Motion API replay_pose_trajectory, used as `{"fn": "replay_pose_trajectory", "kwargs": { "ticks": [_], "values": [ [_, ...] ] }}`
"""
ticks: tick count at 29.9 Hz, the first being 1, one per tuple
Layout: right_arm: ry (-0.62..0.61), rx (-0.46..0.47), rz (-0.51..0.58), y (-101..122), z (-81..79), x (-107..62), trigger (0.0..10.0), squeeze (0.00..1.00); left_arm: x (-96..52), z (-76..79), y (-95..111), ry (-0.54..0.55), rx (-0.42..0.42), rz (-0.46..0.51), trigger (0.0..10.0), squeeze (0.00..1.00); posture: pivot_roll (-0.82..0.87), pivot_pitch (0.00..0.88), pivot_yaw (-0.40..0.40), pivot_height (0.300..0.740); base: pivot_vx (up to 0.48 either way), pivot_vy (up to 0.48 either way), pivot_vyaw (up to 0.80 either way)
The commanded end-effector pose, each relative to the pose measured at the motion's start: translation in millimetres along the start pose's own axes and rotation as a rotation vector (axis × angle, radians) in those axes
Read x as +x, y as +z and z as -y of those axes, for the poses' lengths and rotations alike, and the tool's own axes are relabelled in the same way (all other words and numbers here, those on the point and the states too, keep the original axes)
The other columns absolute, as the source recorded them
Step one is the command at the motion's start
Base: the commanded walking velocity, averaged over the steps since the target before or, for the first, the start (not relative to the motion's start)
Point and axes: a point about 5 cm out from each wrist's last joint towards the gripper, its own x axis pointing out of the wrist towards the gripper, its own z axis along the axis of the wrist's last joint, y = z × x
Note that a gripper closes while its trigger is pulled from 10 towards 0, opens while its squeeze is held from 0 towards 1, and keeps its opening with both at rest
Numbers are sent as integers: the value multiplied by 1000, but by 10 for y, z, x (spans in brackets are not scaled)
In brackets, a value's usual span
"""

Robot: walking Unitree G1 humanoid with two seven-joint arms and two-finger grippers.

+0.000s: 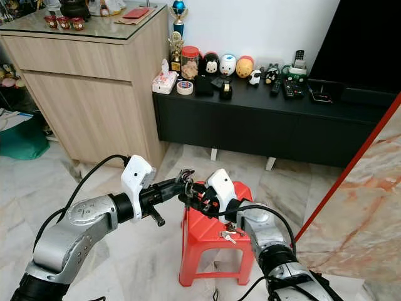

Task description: Hang keys on a hook

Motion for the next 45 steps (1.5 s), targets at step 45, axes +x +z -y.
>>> {"fn": "replay_pose_trajectory", "kwargs": {
  "ticks": [45],
  "values": [
    [57,-86,-102,-60,56,-106,0,0,-126,-249,-433,159,219,-280,10000,0,121,0,-60,740,0,0,0]
  ]
}}
